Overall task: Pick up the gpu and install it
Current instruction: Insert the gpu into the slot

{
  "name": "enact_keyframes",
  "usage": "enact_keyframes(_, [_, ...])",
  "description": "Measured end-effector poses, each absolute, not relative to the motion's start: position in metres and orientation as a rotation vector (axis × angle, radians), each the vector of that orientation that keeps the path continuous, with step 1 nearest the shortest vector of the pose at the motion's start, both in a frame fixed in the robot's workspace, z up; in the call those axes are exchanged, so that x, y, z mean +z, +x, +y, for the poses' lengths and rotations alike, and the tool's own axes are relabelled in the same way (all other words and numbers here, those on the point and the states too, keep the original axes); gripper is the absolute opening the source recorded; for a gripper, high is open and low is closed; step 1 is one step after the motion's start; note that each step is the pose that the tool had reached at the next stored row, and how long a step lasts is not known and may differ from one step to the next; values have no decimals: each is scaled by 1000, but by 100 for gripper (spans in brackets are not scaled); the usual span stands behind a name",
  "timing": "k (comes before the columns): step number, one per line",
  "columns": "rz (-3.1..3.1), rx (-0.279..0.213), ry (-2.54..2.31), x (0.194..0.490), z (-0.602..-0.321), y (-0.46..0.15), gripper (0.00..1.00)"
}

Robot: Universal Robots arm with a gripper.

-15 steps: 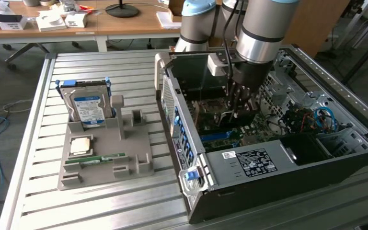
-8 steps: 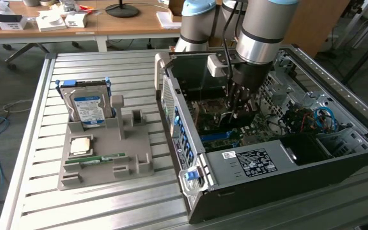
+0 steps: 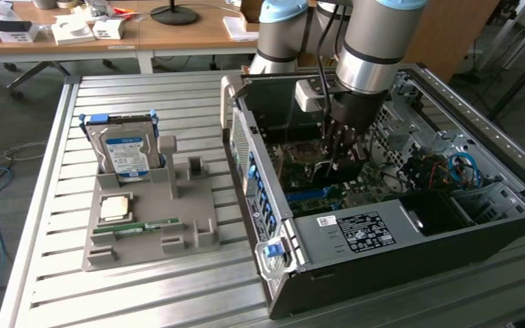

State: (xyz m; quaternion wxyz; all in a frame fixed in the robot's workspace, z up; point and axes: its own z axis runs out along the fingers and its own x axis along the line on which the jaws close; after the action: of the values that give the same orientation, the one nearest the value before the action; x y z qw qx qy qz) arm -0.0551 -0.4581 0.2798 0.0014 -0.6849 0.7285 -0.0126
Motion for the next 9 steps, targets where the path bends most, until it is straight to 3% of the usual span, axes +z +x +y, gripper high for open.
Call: enact_keyframes(9, [2287,-40,-2150,277,-458,-55,26])
